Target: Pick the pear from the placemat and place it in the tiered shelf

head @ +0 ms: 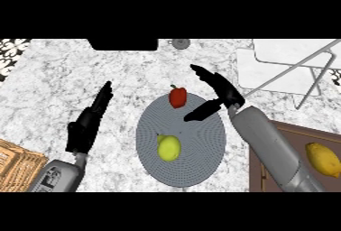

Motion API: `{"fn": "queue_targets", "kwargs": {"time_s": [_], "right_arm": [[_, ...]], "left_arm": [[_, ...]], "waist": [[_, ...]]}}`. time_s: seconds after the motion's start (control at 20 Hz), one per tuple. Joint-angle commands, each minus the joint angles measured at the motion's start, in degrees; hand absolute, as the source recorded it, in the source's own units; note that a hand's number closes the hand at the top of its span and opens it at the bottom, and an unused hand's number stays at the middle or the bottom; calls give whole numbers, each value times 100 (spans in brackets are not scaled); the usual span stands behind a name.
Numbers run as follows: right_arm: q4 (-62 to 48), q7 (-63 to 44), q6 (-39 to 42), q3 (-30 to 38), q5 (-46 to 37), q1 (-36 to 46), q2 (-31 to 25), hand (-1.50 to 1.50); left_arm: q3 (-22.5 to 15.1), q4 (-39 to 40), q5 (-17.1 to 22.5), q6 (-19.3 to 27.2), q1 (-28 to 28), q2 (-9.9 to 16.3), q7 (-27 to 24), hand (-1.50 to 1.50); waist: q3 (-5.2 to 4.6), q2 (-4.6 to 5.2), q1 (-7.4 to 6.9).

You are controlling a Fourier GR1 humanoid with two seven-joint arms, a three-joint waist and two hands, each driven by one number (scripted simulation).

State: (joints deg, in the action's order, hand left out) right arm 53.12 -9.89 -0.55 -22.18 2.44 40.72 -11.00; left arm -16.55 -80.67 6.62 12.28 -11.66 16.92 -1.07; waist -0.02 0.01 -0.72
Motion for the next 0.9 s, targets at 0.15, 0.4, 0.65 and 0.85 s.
{"fn": "queue_targets", "kwargs": {"time_s": [0.15,0.4,0.65,0.85], "right_arm": [[253,-1690,984,-271,-88,1169,161,-150],[203,-2494,2101,-629,-81,1834,203,-150],[180,-3097,3034,-1119,-240,2222,359,-150],[324,-3836,3456,-930,-127,2521,603,-150]], "left_arm": [[-8,-157,-50,-89,309,-54,-103,0],[31,-164,-92,-132,64,-30,136,0],[205,105,-96,-146,-15,-23,54,0],[172,115,-158,-136,-57,-249,3,0]], "waist": [[-5,-21,13],[-4,-12,-15],[-4,-4,21],[-2,-9,49]]}}
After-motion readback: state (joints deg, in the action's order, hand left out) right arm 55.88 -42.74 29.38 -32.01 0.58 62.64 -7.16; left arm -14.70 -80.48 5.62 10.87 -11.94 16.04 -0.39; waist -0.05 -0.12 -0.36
